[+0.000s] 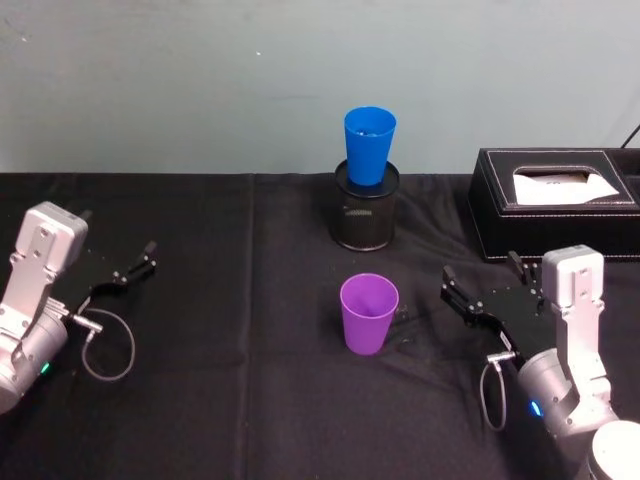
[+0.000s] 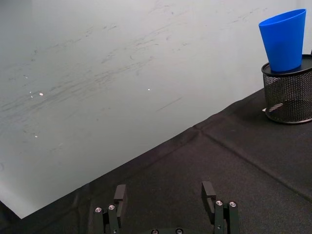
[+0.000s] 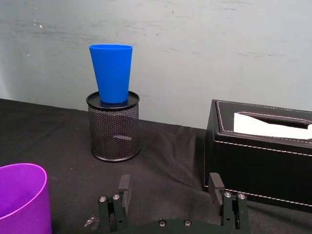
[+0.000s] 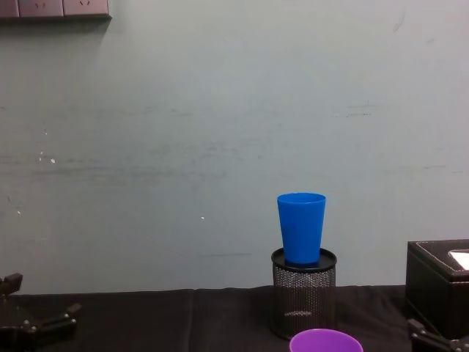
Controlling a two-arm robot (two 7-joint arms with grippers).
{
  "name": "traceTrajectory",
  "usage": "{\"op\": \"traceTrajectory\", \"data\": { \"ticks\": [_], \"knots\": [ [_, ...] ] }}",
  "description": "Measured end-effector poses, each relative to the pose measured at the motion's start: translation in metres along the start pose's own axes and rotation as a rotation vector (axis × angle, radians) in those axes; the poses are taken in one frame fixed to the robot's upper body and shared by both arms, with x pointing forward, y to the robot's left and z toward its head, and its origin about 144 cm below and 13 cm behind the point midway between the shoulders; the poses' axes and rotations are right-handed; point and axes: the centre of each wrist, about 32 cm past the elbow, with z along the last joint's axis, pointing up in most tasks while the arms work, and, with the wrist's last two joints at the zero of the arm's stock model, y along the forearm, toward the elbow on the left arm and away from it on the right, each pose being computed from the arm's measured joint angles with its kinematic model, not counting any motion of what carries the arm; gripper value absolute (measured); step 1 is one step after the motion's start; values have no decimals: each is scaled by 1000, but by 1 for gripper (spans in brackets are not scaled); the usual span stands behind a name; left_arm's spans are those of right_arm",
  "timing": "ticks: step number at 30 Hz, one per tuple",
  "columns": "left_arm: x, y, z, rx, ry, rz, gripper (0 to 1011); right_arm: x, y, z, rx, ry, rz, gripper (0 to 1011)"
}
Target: Pick up one cup with a gripper and tap it against the other cup.
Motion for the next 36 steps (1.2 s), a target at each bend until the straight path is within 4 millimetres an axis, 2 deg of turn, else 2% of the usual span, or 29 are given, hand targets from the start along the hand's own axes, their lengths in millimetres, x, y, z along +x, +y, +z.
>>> {"op": "traceTrajectory", "data": {
  "ticks": [36],
  "knots": [
    [0,0,0,0,0,0,1000,-2,-1,3,1,-3,-6,1000]
  ]
}}
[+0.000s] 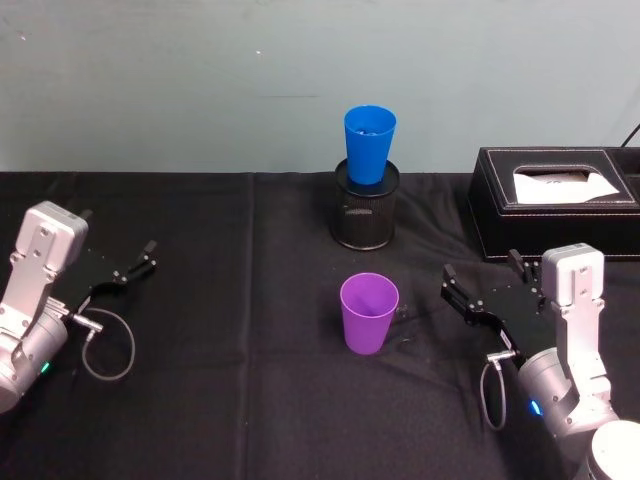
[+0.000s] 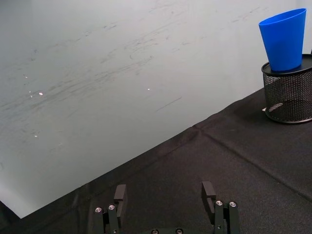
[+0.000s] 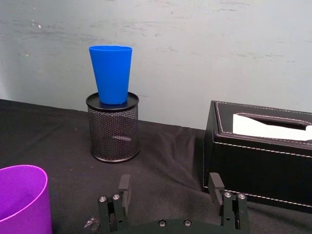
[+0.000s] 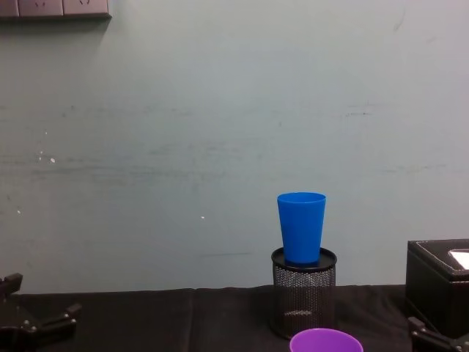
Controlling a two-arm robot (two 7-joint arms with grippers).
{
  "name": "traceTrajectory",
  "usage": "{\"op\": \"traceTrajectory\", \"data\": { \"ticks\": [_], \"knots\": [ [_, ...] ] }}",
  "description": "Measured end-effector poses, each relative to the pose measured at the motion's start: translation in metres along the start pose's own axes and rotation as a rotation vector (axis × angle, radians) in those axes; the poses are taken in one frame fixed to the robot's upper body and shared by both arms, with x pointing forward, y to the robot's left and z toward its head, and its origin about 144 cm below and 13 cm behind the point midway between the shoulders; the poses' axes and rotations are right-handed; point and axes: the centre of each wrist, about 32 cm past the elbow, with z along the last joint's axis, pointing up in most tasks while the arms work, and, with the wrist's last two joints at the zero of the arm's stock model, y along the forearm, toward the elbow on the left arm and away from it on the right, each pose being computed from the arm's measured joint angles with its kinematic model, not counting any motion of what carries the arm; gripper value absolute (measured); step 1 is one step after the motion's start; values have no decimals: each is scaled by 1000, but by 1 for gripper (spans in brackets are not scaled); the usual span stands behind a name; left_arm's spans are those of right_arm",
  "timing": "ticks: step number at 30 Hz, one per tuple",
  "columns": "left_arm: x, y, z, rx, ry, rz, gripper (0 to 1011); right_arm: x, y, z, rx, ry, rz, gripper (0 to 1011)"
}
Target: Pick up one cup with a gripper and tap it against the other cup.
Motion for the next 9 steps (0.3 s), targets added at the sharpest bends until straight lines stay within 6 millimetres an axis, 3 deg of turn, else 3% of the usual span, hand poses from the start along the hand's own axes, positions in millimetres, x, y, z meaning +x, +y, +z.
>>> {"op": "traceTrajectory", "data": {
  "ticks": [9],
  "knots": [
    [0,0,0,0,0,0,1000,0,0,0,0,0,0,1000]
  ]
}}
